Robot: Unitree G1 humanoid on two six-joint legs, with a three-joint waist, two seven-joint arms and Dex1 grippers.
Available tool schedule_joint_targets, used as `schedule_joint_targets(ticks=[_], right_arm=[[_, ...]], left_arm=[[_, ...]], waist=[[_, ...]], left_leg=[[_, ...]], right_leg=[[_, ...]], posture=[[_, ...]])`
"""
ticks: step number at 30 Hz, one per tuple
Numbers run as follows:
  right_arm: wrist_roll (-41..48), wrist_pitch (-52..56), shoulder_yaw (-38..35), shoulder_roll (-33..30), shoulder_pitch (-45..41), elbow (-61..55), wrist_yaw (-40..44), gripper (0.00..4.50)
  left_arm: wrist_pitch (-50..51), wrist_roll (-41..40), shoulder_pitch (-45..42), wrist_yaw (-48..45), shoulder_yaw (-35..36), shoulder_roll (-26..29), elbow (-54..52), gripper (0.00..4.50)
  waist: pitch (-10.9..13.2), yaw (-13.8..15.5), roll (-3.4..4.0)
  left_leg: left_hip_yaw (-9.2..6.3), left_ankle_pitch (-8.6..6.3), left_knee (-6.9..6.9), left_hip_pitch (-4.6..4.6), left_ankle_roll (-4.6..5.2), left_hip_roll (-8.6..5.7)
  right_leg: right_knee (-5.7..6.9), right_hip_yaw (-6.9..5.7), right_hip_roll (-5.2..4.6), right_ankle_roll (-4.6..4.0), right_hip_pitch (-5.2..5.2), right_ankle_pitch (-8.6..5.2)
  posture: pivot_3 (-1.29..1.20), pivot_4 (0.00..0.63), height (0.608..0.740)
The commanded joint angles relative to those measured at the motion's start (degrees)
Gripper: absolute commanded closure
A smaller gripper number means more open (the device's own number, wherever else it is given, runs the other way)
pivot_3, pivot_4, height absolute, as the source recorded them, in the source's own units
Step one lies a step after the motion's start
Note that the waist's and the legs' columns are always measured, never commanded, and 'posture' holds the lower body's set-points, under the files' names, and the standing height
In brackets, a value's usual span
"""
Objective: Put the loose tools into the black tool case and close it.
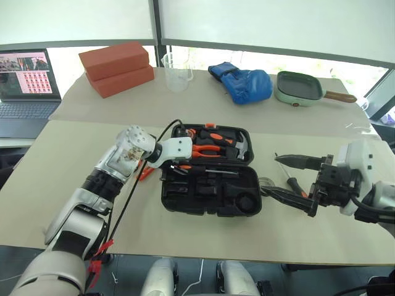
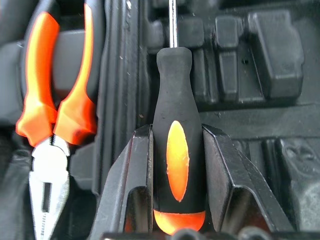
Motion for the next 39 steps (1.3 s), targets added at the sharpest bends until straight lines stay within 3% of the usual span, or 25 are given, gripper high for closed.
schedule_joint_targets(ticks=[1, 3, 8, 14, 15, 17, 18, 24, 39], right_arm=[[-0.2, -1.5, -0.8, 0.4, -0.6, -1.1, -0.3, 0.0], [-0.3, -1.6, -0.6, 0.6, -0.5, -1.2, -0.4, 0.0], [-0.4, -1.6, -0.7, 0.9, 0.0, -1.5, -0.2, 0.0], [-0.9, -1.8, -0.8, 1.0, 0.2, -0.9, 0.3, 0.0], [-0.9, -1.8, -0.7, 1.1, 0.1, -0.8, 0.4, 0.0], [-1.1, -1.9, -0.5, 1.1, -0.2, -0.6, 0.5, 0.0], [-1.2, -1.9, -0.3, 1.0, -0.5, -0.5, 0.5, 0.0], [-1.5, -2.0, -0.1, 0.9, -1.0, -0.2, 0.6, 0.0], [-1.3, -1.8, -1.3, 1.5, 1.4, -1.6, -0.4, 0.0]], left_arm=[[-0.4, 1.2, -1.4, 0.3, 0.0, -0.3, 0.6, 3.62], [-0.1, 1.0, -1.6, -0.1, 0.2, -0.1, 0.2, 2.62], [2.7, -2.0, -2.1, -3.5, 2.5, 1.8, -5.4, 0.93], [6.8, -5.6, -3.1, -6.0, 4.6, 2.6, -10.7, 0.93], [6.6, -5.7, -3.2, -5.9, 4.6, 2.4, -10.6, 1.46], [5.7, -5.5, -3.6, -5.6, 4.3, 1.7, -9.7, 1.79], [4.7, -4.9, -3.8, -5.0, 3.8, 1.0, -8.4, 2.34], [-1.2, -0.6, -5.9, -0.3, 1.3, -3.9, 2.2, 4.45], [-6.2, 3.8, -4.7, -0.3, -1.8, -6.1, 7.3, 4.45]], waist=[[0.0, 0.0, 0.0], [0.0, 0.0, 0.0], [0.0, -0.1, 0.0], [0.0, -0.1, 0.0], [0.0, -0.1, 0.0], [0.0, -0.1, 0.0], [0.0, -0.1, 0.0], [0.0, 0.0, 0.0], [0.0, -0.2, 0.0]], left_leg=[[0.0, 0.0, 0.0, 0.0, 0.0, 0.0], [-0.01, 0.0, 0.0, 0.0, 0.0, 0.0], [-0.02, 0.0, 0.05, -0.01, 0.0, 0.01], [-0.03, 0.0, 0.04, -0.01, 0.01, 0.01], [-0.03, 0.0, 0.05, -0.01, 0.01, 0.01], [-0.03, 0.0, 0.05, -0.01, 0.01, 0.01], [-0.03, 0.0, 0.04, 0.0, 0.01, 0.01], [-0.03, 0.0, 0.05, -0.01, 0.01, -0.01], [-0.05, -0.02, 0.05, -0.02, 0.04, -0.01]], right_leg=[[0.0, 0.0, 0.0, 0.0, 0.0, 0.0], [0.0, 0.0, 0.0, 0.0, 0.0, 0.0], [0.04, 0.0, 0.01, 0.0, -0.01, 0.0], [0.04, 0.0, 0.01, 0.0, -0.02, 0.0], [0.04, 0.0, 0.01, 0.01, 0.0, 0.0], [0.04, 0.0, 0.01, 0.01, -0.01, 0.0], [0.04, 0.0, 0.02, 0.01, -0.01, 0.0], [0.02, 0.0, 0.01, 0.01, 0.0, 0.0], [0.01, 0.01, 0.01, 0.01, 0.0, 0.0]], posture=[[0.0, 0.15, 0.738], [0.0, 0.15, 0.738], [0.0, 0.15, 0.738], [0.0, 0.15, 0.738], [0.0, 0.15, 0.738], [0.0, 0.15, 0.738], [0.0, 0.15, 0.738], [0.0, 0.15, 0.738], [0.0, 0.15, 0.738]])
